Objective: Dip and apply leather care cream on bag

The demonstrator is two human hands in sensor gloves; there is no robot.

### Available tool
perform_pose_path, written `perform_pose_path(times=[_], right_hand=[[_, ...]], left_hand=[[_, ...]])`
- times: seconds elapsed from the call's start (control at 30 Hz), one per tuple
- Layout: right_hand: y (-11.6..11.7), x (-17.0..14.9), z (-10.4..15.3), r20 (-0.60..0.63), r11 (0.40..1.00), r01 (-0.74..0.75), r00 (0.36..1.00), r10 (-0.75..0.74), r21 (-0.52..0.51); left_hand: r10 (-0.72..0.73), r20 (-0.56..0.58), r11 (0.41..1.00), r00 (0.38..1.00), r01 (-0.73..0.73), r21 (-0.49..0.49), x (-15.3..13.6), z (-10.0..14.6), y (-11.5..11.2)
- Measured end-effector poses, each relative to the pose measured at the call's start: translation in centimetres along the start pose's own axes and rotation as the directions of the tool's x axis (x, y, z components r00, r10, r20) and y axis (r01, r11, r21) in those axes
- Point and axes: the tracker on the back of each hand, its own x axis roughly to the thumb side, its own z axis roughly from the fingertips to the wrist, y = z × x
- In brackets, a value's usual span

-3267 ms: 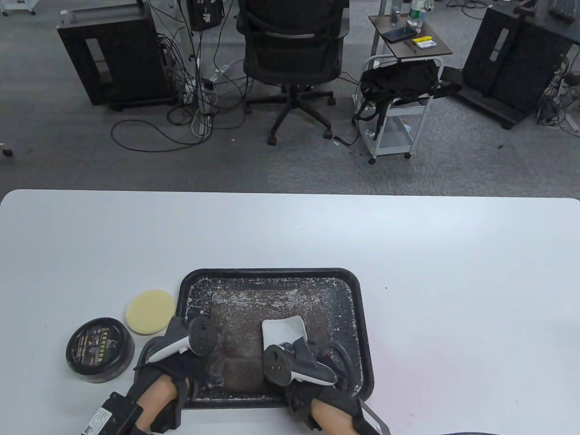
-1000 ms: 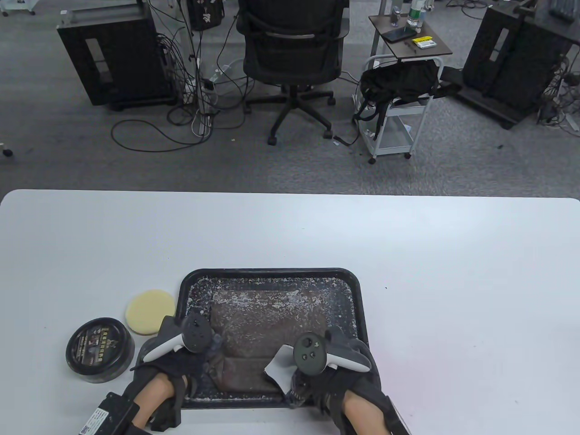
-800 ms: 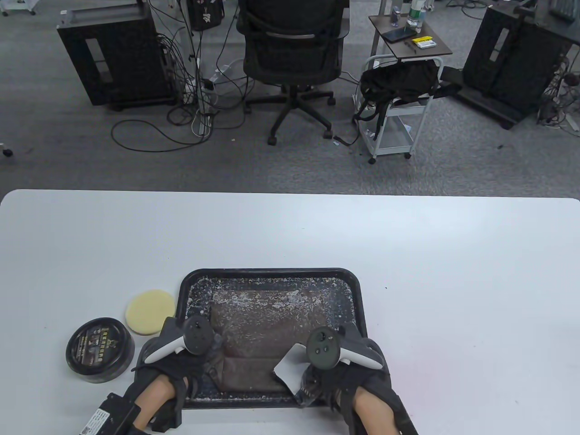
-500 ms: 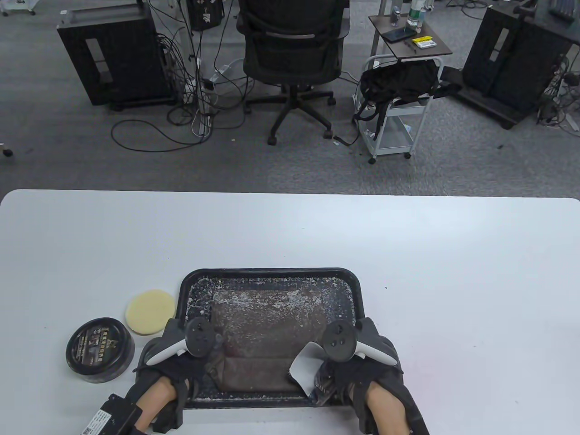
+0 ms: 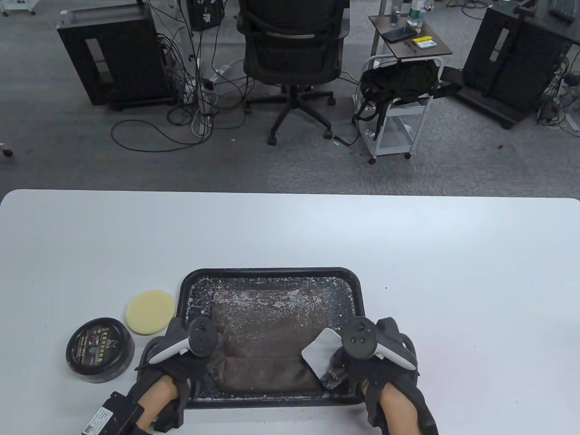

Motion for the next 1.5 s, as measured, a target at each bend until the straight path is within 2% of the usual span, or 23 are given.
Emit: perform_pose_path(times=[0.1,0.17,0.27,0.4,0.53,0.7,0.8,0.87,0.97,1.03,1.1,1.27,1.4,1.5], right_hand=[[-1.4,-0.5,0.8,-0.006,0.975,0.023,1.0,-0.025,-0.221],[-2.0,-0.7,1.2,0.015,0.94,0.019,1.0,-0.015,-0.341],[-2.6,-0.7,1.8,0.061,0.899,0.083,0.996,-0.062,-0.431],[-3.2,-0.4,2.4,0.063,0.865,0.047,0.998,-0.017,-0.499],[-3.4,-0.3,2.7,0.068,0.855,0.057,0.997,-0.025,-0.515],[-3.6,-0.5,2.9,0.055,0.845,0.05,0.998,-0.024,-0.532],[-3.7,-0.8,3.1,0.045,0.837,0.047,0.999,-0.026,-0.546],[-3.8,-0.9,3.2,0.037,0.833,0.04,0.999,-0.024,-0.552],[-3.9,-1.0,3.2,0.022,0.831,0.029,1.0,-0.02,-0.555],[-3.9,-1.1,3.2,0.011,0.831,0.021,1.0,-0.018,-0.555],[-4.0,-1.3,3.1,-0.003,0.834,0.008,1.0,-0.012,-0.552],[-4.2,-1.9,3.2,-0.036,0.83,-0.01,0.999,-0.012,-0.558],[-4.1,-2.2,3.1,-0.058,0.833,-0.023,0.998,-0.011,-0.553],[-3.9,-2.3,2.7,-0.066,0.844,-0.035,0.998,-0.001,-0.534]], left_hand=[[0.018,0.006,1.0,1.0,-0.018,0.001,0.2,0.0,0.7],[0.025,0.017,0.999,1.0,-0.026,0.035,0.5,0.1,1.5],[0.006,0.037,0.995,0.999,-0.01,0.095,1.5,0.6,2.7],[-0.102,0.046,0.973,0.994,0.09,0.213,4.3,1.7,4.6],[-0.256,0.094,0.928,0.962,0.217,0.301,8.6,2.8,5.8],[-0.47,0.162,0.825,0.868,0.367,0.43,15.4,3.2,5.7],[-0.485,0.195,0.823,0.853,0.369,0.433,18.3,2.4,5.0],[-0.45,0.224,0.858,0.865,0.349,0.377,20.2,1.3,4.2],[-0.409,0.241,0.889,0.88,0.326,0.32,21.9,-0.4,2.9],[-0.427,0.242,0.886,0.871,0.351,0.302,22.8,-1.5,1.9],[-0.495,0.227,0.847,0.839,0.408,0.34,23.5,-2.5,0.8],[-0.599,0.137,0.781,0.789,0.537,0.318,24.8,-4.4,-1.0],[-0.635,0.08,0.763,0.768,0.608,0.219,25.6,-4.9,-1.3],[-0.643,0.055,0.756,0.764,0.621,0.204,25.9,-5.0,-1.4]])
